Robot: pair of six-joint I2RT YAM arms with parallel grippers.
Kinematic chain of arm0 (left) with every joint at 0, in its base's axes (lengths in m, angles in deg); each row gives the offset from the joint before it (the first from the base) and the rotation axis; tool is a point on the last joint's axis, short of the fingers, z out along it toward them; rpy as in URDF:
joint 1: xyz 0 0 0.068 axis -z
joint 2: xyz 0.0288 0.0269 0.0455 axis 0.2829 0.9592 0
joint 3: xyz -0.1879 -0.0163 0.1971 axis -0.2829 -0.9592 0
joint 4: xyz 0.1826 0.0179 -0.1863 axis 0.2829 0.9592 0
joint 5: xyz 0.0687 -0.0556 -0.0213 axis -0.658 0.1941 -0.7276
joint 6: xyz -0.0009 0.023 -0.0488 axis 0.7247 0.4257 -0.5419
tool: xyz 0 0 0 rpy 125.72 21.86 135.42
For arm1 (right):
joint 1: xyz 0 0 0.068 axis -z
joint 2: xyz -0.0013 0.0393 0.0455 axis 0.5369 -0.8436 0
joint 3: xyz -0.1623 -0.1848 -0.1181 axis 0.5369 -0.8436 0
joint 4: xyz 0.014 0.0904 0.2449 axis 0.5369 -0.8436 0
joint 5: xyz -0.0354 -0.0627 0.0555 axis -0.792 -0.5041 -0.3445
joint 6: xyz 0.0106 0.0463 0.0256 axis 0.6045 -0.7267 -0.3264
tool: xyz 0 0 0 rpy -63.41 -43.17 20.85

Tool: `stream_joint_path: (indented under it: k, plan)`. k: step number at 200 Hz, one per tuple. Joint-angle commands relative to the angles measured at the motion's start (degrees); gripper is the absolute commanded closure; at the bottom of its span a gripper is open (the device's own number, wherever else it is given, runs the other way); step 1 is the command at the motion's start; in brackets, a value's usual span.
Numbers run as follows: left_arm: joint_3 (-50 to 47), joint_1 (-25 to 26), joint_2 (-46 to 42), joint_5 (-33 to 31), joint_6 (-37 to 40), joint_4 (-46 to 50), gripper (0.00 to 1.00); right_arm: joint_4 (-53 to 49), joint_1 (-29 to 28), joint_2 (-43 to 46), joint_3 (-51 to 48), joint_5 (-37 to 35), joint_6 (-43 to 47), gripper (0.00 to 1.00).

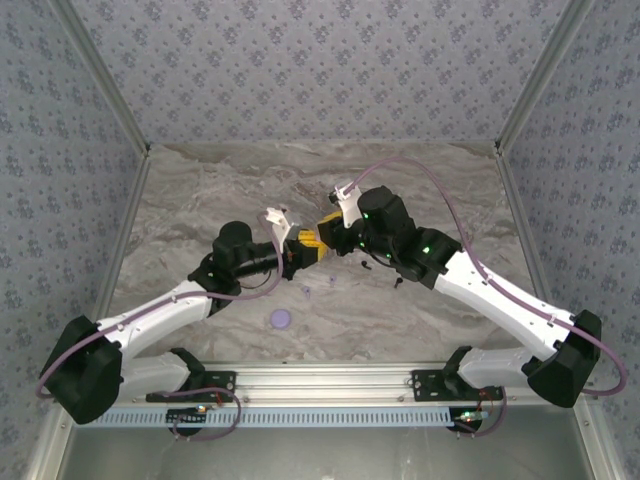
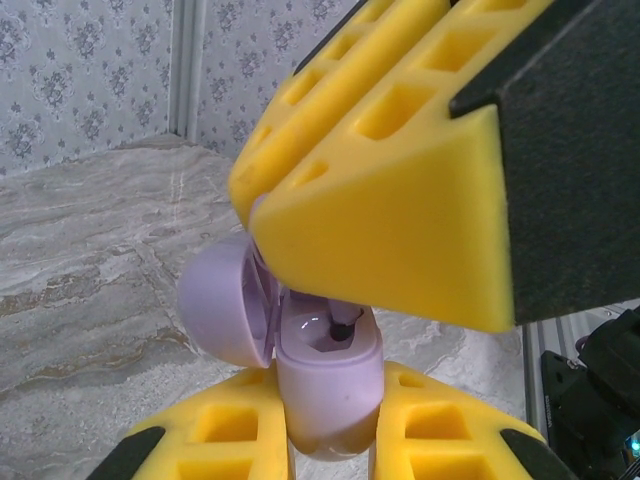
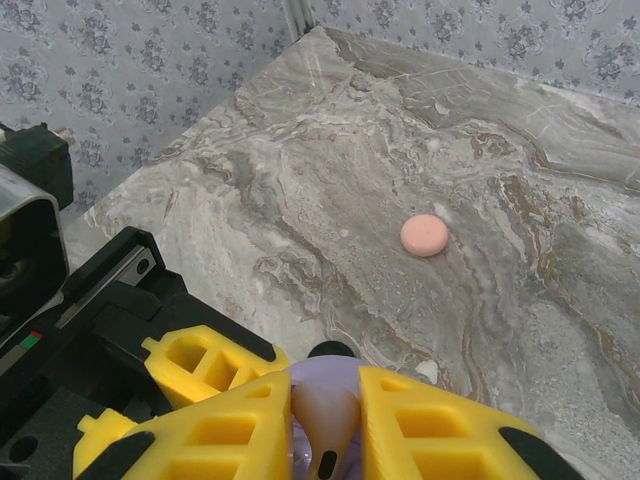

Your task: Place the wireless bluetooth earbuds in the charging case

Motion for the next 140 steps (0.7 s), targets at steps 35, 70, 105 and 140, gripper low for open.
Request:
stream_joint_path:
  k: [35,70,105,140]
  plan:
    - [2.6,0.3,-0.2,-0.7,-0.5,-4.7,1.0,0.4,0.3,-0.1,-1.6,4.1,-2.1,0.76]
    - [2.1,0.3,-0.1,-0.7,-0.6,-5.7,1.0,1.7,1.3,0.1,-2.3,6.4,-3.9,0.76]
    - [2.0,0.4,-0.1,-0.6,-0.3,-5.7,1.0,-0.1,2.0,0.1,-1.6,5.9,-3.7,0.65]
    - [1.5,0.3,-0.3,-1.1,0.5,-5.8,1.0,-4.0,3.3,0.8,4.1,6.9,-2.9,0.5]
